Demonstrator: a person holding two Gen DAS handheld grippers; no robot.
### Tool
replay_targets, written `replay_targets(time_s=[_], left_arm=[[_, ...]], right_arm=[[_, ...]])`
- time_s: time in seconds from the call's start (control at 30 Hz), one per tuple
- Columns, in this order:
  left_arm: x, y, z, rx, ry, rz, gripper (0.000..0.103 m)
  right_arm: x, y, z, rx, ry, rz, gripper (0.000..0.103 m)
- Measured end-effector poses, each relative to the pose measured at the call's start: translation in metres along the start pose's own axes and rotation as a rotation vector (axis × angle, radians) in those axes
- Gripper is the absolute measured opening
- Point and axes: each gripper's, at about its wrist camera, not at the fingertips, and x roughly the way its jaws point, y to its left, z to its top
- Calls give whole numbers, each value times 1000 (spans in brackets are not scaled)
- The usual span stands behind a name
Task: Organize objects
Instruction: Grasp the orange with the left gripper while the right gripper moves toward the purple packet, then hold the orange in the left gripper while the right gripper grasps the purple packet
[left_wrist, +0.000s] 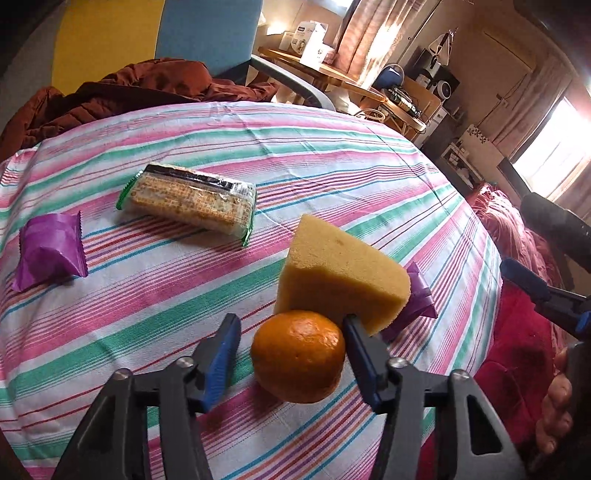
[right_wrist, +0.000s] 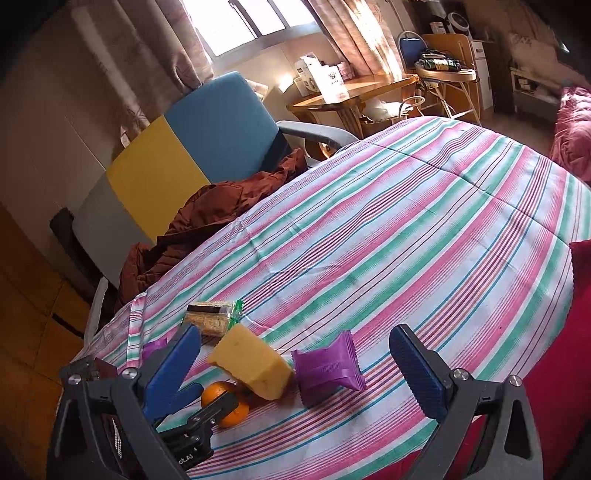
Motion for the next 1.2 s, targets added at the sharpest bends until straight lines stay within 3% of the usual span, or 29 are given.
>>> replay_targets(time_s=[0.23,0.4,0.73,0.83,0.93,1.0,1.2], left_arm=[[-16,2,-20,39,-41,-23,49],[-34,3,-46,74,-66,1,48],[-68,16,-78,44,-80,15,48],[-74,22,-85,42,-75,15,48],[-80,27,-91,38,-78,14,48],[-82,29,-93,29,-80,7,48],[-79,31,-90,16,-79,5,48]], right_arm=[[5,-5,1,26,26,7,103],[10,-14,2,81,56,22,103],[15,-14,3,83,83,-15,103],[26,-12,4,57,171,-20,103],[38,-1,8,-102,291,-70,102],[38,11,9,-280,326,-130,102],[49,40,-15,-869,441,-193,87]])
